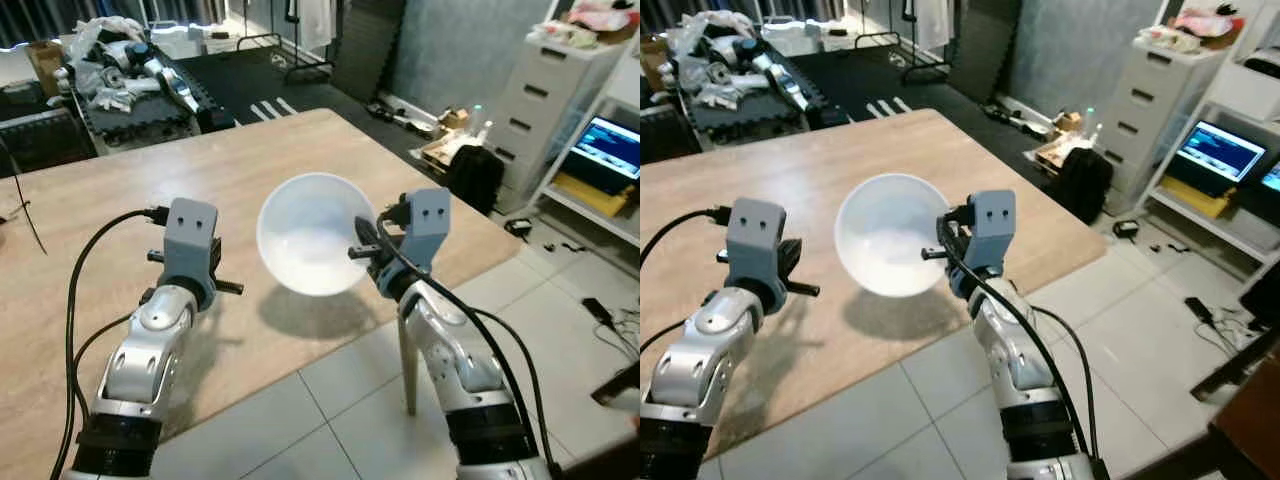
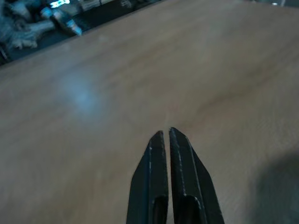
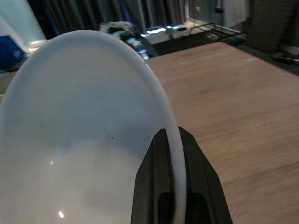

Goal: Setting the table

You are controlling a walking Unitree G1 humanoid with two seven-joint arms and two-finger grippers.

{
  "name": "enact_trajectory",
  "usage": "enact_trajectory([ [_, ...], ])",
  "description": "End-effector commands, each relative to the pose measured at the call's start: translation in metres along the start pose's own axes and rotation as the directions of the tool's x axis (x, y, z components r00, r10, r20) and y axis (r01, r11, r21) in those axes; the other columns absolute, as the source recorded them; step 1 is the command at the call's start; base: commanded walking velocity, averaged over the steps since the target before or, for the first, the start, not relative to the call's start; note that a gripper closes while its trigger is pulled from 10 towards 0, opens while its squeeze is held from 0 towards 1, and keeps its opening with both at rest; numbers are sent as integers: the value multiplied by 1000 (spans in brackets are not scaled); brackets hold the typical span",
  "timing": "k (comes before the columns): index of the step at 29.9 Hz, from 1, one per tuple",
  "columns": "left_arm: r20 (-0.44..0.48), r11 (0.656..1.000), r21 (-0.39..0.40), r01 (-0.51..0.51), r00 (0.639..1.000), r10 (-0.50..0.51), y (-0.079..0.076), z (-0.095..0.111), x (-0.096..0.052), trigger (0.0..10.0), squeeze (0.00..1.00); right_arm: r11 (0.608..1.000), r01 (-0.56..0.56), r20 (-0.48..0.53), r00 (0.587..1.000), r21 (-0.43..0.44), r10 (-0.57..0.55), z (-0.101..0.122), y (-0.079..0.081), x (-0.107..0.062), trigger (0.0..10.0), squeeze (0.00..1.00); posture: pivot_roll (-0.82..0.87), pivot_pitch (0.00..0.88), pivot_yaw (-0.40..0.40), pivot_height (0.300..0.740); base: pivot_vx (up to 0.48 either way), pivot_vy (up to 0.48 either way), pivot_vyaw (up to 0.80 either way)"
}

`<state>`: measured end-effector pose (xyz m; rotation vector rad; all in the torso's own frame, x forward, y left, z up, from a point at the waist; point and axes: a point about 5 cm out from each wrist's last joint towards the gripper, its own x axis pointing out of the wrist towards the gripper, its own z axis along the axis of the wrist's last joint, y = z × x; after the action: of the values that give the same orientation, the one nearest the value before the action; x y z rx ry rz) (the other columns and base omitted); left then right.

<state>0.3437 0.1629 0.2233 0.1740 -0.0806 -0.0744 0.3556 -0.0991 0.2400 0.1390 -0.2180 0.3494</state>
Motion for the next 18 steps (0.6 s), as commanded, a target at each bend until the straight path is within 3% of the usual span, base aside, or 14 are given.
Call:
enact_trajectory([
  [1,38,999,43,3,999,-5,0,5,-2,10000,0,1000,2,-4,1000,6,-2,0,-3,-1,10000,0,2,103,49,740,334,0,0],
  [11,85,996,78,46,995,-53,-2,7,-13,10000,0,998,-63,-24,998,1,63,0,3,0,10000,0,12,111,43,740,0,0,0],
  [16,88,990,117,74,993,-84,3,5,-22,10000,0,995,-89,-85,993,-36,86,-2,2,4,10000,0,24,116,35,740,0,0,0],
  [18,83,978,184,101,990,-118,8,2,-33,10000,0,996,-87,-157,984,-8,85,-2,0,10,10000,0,29,118,30,740,0,0,0],
])
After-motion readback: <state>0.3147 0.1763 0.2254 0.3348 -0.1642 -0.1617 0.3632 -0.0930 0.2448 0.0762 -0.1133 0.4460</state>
